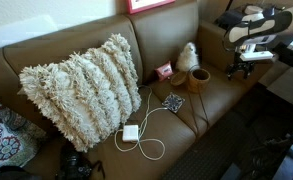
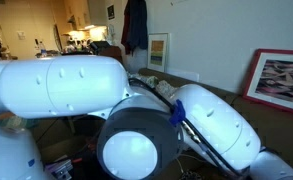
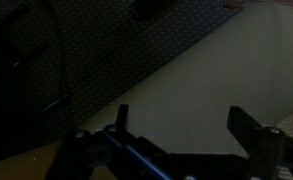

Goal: Move the open basket bag t the side of the couch

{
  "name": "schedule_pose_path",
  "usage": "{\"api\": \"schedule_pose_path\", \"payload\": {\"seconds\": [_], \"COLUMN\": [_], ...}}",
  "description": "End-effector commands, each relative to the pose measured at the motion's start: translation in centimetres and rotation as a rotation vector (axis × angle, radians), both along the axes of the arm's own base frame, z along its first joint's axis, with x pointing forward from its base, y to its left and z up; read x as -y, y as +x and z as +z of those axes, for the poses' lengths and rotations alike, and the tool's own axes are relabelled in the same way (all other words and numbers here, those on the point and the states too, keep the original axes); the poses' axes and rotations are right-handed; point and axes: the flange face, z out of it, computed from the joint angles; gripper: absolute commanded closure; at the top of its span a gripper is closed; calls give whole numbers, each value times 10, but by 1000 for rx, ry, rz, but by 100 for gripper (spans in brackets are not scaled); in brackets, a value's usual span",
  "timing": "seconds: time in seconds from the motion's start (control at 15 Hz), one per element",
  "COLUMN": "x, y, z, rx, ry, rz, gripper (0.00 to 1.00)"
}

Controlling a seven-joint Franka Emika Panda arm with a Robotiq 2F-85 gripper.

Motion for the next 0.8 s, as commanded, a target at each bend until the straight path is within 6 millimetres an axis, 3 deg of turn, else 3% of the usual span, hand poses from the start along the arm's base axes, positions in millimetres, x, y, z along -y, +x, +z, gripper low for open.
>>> {"api": "schedule_pose_path", "payload": {"seconds": [0.0, 0.07, 0.2, 0.73], "x": [14, 5, 7, 1], "y": [10, 4, 7, 8], "z": [23, 8, 15, 7], "rx": [71, 20, 30, 39], "ry": [14, -1, -7, -15], "rz": [3, 0, 0, 5], "gripper": [0, 0, 0, 0]}}
